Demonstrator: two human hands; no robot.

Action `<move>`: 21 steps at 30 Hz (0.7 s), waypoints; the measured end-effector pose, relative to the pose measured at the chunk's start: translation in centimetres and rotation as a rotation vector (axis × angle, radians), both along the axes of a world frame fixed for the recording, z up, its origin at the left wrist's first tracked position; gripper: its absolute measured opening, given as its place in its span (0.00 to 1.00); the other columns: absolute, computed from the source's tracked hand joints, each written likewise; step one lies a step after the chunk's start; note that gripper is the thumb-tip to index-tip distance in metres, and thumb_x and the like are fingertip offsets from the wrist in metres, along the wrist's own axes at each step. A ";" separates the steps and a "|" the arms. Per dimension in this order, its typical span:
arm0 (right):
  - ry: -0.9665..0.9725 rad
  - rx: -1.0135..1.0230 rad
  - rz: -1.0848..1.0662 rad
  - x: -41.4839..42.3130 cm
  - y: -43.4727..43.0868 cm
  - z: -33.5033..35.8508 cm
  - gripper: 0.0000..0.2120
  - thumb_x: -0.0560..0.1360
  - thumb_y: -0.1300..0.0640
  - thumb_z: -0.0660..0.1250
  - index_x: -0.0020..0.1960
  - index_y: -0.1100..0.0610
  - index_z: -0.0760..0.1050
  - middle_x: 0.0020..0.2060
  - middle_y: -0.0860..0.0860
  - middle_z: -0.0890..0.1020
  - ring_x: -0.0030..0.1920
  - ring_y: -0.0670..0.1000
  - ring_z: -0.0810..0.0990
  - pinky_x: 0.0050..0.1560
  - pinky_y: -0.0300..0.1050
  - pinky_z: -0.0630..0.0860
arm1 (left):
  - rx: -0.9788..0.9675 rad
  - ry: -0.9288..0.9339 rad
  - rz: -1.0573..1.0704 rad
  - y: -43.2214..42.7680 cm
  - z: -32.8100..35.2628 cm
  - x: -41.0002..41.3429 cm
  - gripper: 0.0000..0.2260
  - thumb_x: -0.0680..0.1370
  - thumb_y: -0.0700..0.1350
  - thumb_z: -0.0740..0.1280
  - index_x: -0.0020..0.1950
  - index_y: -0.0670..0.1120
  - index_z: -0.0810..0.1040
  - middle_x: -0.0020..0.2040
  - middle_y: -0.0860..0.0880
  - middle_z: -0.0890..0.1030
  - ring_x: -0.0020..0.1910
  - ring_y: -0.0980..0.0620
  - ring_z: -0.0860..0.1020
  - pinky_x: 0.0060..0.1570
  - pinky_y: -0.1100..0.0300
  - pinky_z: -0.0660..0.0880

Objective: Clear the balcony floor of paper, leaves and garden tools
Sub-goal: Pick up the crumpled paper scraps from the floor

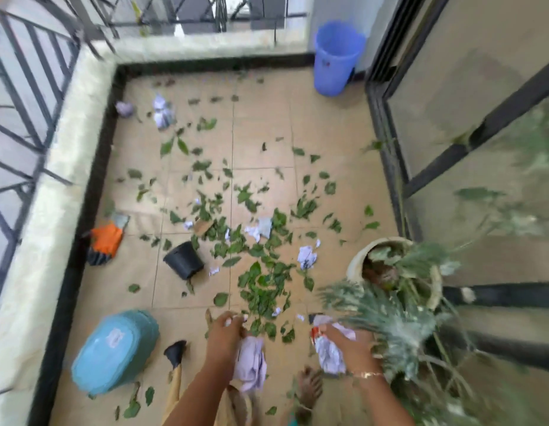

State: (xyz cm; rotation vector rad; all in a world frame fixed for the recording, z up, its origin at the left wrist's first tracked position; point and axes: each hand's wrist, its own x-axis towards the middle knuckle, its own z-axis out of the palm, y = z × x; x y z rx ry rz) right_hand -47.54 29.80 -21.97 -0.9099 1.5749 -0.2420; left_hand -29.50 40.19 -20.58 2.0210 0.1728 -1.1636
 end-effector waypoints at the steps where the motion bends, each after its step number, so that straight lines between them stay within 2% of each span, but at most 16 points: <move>1: -0.039 -0.058 0.065 -0.4 -0.6 1.6 0.17 0.69 0.63 0.73 0.27 0.52 0.69 0.19 0.45 0.71 0.28 0.43 0.73 0.30 0.36 0.69 | -0.025 -0.019 -0.003 -0.9 1.1 0.0 0.11 0.74 0.38 0.67 0.32 0.42 0.72 0.30 0.42 0.73 0.35 0.47 0.71 0.40 0.55 0.68; 3: -0.092 -0.087 0.051 0.5 -2.6 4.9 0.24 0.70 0.69 0.70 0.22 0.51 0.67 0.19 0.46 0.70 0.21 0.40 0.67 0.35 0.40 0.68 | -0.061 -0.013 0.038 -2.7 3.6 0.2 0.11 0.76 0.37 0.64 0.33 0.42 0.72 0.31 0.42 0.73 0.35 0.47 0.70 0.40 0.56 0.67; 7: -0.206 -0.145 0.002 3.0 -6.6 9.3 0.13 0.71 0.70 0.68 0.30 0.60 0.73 0.22 0.47 0.76 0.22 0.39 0.72 0.33 0.38 0.71 | -0.101 0.057 0.134 -7.0 7.3 2.1 0.09 0.77 0.37 0.63 0.37 0.42 0.75 0.32 0.41 0.74 0.35 0.46 0.71 0.41 0.54 0.68; 10: -0.257 -0.150 -0.034 4.5 -9.3 11.1 0.14 0.71 0.71 0.67 0.29 0.60 0.74 0.21 0.47 0.77 0.24 0.44 0.75 0.30 0.35 0.72 | -0.164 0.096 0.179 -10.1 9.6 4.2 0.10 0.78 0.35 0.62 0.37 0.41 0.74 0.33 0.42 0.72 0.33 0.48 0.69 0.41 0.55 0.68; 11: -0.270 -0.149 -0.059 5.1 -10.3 11.8 0.15 0.71 0.70 0.68 0.28 0.59 0.75 0.21 0.48 0.77 0.27 0.48 0.76 0.32 0.37 0.72 | -0.175 0.099 0.197 -11.3 10.1 5.0 0.10 0.78 0.35 0.62 0.37 0.41 0.74 0.33 0.42 0.72 0.33 0.48 0.69 0.42 0.54 0.68; 13: -0.271 -0.136 -0.089 6.5 -12.8 12.8 0.17 0.71 0.69 0.69 0.26 0.57 0.77 0.24 0.53 0.78 0.33 0.54 0.75 0.39 0.47 0.71 | -0.203 0.097 0.218 -13.7 11.3 6.9 0.09 0.77 0.35 0.63 0.36 0.40 0.74 0.31 0.42 0.73 0.33 0.46 0.71 0.43 0.53 0.69; 15: -0.308 -0.119 -0.093 8.4 -15.5 14.1 0.17 0.72 0.69 0.68 0.25 0.58 0.79 0.26 0.57 0.78 0.30 0.54 0.74 0.39 0.51 0.69 | -0.216 0.113 0.233 -16.2 12.1 8.9 0.09 0.76 0.37 0.64 0.35 0.39 0.74 0.30 0.42 0.73 0.33 0.45 0.72 0.44 0.50 0.70; 18: -0.330 -0.105 -0.066 12.5 -20.6 16.4 0.20 0.74 0.68 0.64 0.25 0.58 0.80 0.20 0.55 0.77 0.19 0.52 0.72 0.36 0.44 0.67 | -0.232 0.125 0.257 -20.8 13.1 13.2 0.12 0.77 0.37 0.63 0.33 0.39 0.73 0.31 0.41 0.74 0.35 0.45 0.71 0.43 0.52 0.68; 21: -0.303 -0.124 -0.018 17.2 -26.2 18.2 0.12 0.75 0.65 0.64 0.33 0.62 0.78 0.19 0.52 0.77 0.19 0.51 0.75 0.27 0.40 0.71 | -0.257 0.143 0.265 -26.1 14.5 18.2 0.14 0.77 0.36 0.62 0.30 0.40 0.70 0.25 0.42 0.73 0.30 0.45 0.69 0.37 0.54 0.68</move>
